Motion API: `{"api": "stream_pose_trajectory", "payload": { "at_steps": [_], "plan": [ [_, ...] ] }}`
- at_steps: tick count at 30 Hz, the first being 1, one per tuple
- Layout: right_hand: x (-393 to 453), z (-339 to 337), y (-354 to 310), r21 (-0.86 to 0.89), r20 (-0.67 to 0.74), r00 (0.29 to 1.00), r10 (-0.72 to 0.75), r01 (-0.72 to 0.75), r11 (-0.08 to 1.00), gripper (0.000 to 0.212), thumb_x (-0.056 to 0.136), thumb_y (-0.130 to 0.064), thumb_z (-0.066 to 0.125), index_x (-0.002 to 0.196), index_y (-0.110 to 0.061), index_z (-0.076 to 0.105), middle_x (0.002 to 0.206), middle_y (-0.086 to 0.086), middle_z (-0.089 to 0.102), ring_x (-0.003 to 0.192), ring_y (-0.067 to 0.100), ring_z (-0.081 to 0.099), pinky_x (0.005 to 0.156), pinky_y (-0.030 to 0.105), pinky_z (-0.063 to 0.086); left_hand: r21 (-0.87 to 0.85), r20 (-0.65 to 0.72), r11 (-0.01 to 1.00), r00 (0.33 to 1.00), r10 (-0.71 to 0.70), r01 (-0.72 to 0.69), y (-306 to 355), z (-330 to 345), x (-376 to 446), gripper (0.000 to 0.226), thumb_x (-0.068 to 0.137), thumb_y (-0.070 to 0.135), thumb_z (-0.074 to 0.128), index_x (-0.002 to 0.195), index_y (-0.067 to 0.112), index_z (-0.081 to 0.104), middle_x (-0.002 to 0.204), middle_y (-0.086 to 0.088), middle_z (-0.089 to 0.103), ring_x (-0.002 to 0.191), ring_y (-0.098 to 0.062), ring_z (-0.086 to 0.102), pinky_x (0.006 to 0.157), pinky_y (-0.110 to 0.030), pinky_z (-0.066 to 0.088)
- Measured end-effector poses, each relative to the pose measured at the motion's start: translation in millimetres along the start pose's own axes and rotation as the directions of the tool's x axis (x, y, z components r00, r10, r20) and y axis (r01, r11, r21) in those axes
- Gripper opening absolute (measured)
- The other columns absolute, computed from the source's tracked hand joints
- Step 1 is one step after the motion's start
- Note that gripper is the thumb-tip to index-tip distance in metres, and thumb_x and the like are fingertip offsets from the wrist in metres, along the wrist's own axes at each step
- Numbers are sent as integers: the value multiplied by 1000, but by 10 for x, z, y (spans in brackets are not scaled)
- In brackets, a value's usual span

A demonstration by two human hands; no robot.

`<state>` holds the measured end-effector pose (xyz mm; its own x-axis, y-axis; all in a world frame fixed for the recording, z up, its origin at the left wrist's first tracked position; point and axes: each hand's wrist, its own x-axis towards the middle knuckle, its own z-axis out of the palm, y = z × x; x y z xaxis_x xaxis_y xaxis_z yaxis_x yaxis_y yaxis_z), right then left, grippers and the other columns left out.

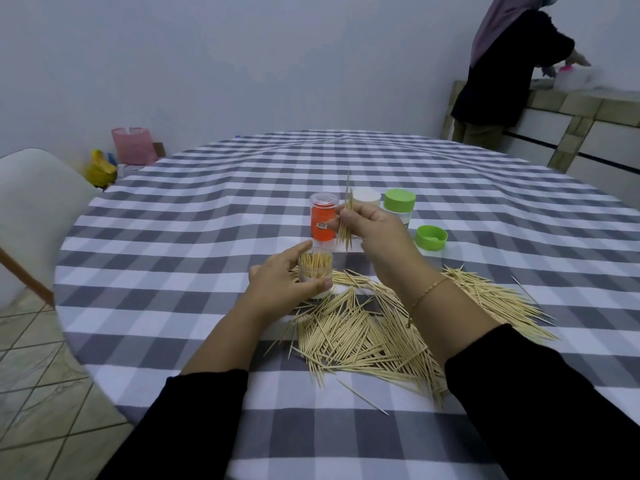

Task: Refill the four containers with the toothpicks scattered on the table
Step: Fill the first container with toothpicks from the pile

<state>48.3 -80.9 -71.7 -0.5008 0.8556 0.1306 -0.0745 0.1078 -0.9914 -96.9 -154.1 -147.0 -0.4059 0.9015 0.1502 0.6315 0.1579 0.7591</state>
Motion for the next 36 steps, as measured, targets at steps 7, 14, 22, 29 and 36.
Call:
{"api": "stream_pose_trajectory", "payload": {
  "at_steps": [7, 14, 22, 29, 36],
  "plan": [
    [-50, 198, 45, 244, 56, 997, 49, -61, 968, 14, 98, -14, 47, 100, -15, 60, 83, 1, 65, 61, -4, 62, 43, 7, 42, -20, 15, 999, 1000, 25, -25, 44, -16, -20, 89, 61, 69, 67, 141, 42, 42, 134, 8, 58, 130, -16, 45, 111, -50, 29],
    [-117, 227, 207, 219, 47, 994, 97, -105, 970, 17, 97, -13, 49, 109, -9, 60, 90, 0, 63, 65, -9, 61, 44, 5, 43, 21, 9, 997, 997, 72, -73, 135, -66, -73, 67, 78, 46, 74, 122, 62, 26, 138, 11, 54, 132, -15, 40, 105, -33, 19],
    [-79, 251, 274, 252, 52, 996, 67, -78, 965, 13, 97, -12, 49, 97, -13, 61, 86, 3, 63, 64, -3, 64, 50, 16, 51, 17, 7, 996, 996, 91, -91, 141, -70, -73, 67, 79, 47, 73, 120, 66, 24, 137, 11, 55, 131, -15, 43, 98, -30, 17],
    [-85, 278, 455, 162, 73, 987, 140, -150, 975, 15, 94, -11, 54, 98, -17, 68, 102, 15, 69, 91, 31, 68, 78, 44, 57, -17, -1, 997, 997, 73, -73, 101, -51, -55, 68, 71, 57, 71, 129, 59, 37, 115, 16, 65, 121, -12, 52, 108, -45, 28],
    [-69, 231, 479, 172, 102, 983, 154, -170, 970, 22, 94, -12, 56, 112, -19, 65, 115, 13, 65, 102, 31, 65, 86, 45, 55, -26, 4, 998, 999, 52, -52, 57, -40, -46, 77, 67, 61, 68, 138, 43, 45, 121, 13, 64, 122, -12, 52, 108, -50, 32]
  ]
}}
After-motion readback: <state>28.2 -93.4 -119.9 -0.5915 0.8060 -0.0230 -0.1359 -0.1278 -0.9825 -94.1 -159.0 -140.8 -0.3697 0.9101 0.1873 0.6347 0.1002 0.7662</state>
